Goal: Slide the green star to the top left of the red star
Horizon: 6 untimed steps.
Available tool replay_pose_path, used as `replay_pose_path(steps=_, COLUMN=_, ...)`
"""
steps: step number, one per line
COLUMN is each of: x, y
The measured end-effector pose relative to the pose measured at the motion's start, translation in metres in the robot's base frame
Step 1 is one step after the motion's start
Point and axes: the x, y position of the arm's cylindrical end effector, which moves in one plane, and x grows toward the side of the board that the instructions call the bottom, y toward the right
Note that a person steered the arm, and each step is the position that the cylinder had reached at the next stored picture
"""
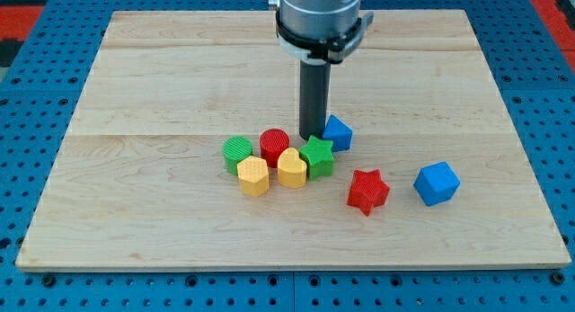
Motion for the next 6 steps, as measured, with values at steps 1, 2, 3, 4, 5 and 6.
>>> replay_pose_path(steps=1, x=0.008, y=0.014)
replay_pose_path(steps=2, x=0.008, y=0.029)
replay_pose_path(steps=3, x=-0.008, y=-0.006)
replay_pose_path(steps=4, x=0.017, y=-0.007)
replay_pose_path(steps=5, x=0.039, y=0.012)
replay_pose_path(steps=6, x=0.039, y=0.036)
